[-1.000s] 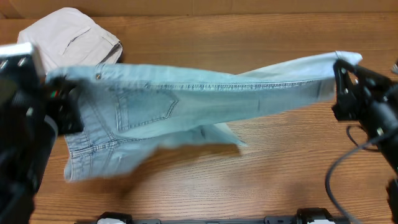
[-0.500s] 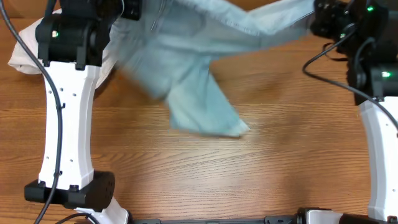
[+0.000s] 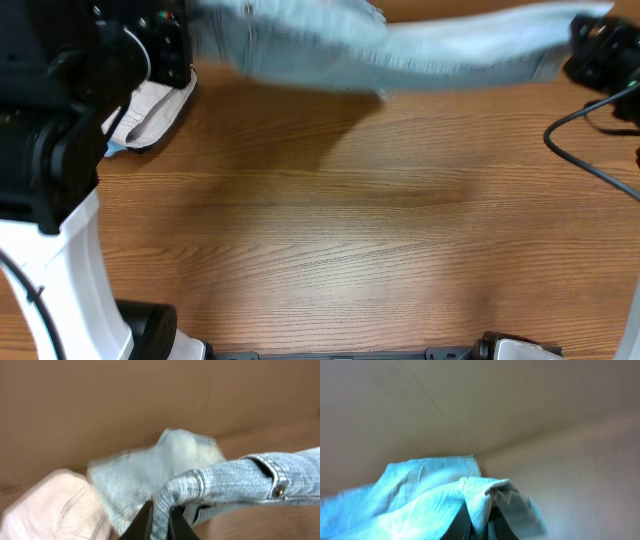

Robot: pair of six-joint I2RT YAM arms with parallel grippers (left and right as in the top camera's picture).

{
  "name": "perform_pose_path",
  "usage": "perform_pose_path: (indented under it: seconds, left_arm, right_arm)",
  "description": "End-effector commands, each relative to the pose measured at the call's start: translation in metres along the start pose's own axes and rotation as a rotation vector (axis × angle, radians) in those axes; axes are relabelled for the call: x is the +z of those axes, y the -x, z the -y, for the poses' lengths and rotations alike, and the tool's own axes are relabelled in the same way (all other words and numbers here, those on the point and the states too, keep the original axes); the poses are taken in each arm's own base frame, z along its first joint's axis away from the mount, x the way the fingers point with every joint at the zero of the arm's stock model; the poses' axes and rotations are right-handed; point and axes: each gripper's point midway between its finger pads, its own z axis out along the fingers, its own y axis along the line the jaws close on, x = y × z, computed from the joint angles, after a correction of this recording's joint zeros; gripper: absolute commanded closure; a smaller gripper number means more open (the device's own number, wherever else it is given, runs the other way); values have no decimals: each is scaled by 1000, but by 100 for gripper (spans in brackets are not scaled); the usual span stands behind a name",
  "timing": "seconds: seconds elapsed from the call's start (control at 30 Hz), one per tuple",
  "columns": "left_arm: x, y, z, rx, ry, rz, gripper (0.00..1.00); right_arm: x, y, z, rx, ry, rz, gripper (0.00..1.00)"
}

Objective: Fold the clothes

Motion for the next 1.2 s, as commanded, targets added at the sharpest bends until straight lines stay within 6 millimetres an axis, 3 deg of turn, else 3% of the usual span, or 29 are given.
perform_pose_path:
  seconds: [0.0,0.1,0.13,0.27,0.37,0.6,0.63,0.67,0.73,0.77,0.83,0.9,1.03,1.17]
  left_arm:
    - [33,-33,-4,-7,-7,-164,84]
    - [48,-78,-2,-39,-23,-369,82]
    - [55,-85,-2,-56,-27,-405,87]
    - [77,-109,24,-115,-174,-509,88]
    - [83,-124,33,-138,-222,-572,96]
    - [82,-164,53,-119,-250,-712,92]
    - [82,-173,55,-111,-246,-743,86]
    - [83,-183,56,-105,-234,-778,84]
    - [87,-207,57,-99,-211,-866,80]
    - [89,-220,57,-93,-201,-910,78]
    - [94,-244,52,-105,-150,-988,78]
    - [104,-269,38,-152,-39,-1044,96]
    - [133,-292,30,-278,-8,-1020,96]
    - [174,-297,54,-314,-218,-894,96]
  right_arm:
    - [18,-30,3,12,11,-146,95]
    - [28,-74,14,20,-29,-337,96]
    - [31,-87,18,28,-43,-399,96]
    - [37,-131,46,80,-174,-613,96]
    - [38,-152,69,87,-292,-723,96]
    - [35,-188,116,121,-542,-861,96]
    - [34,-190,128,131,-619,-853,91]
    - [33,-192,139,138,-685,-839,76]
    - [36,-197,157,154,-784,-806,33]
    - [40,-201,165,170,-809,-791,23]
    - [51,-211,173,207,-803,-779,14]
    - [68,-226,168,259,-699,-799,13]
    - [93,-237,135,234,-389,-853,20]
    - [106,-233,88,181,-52,-856,20]
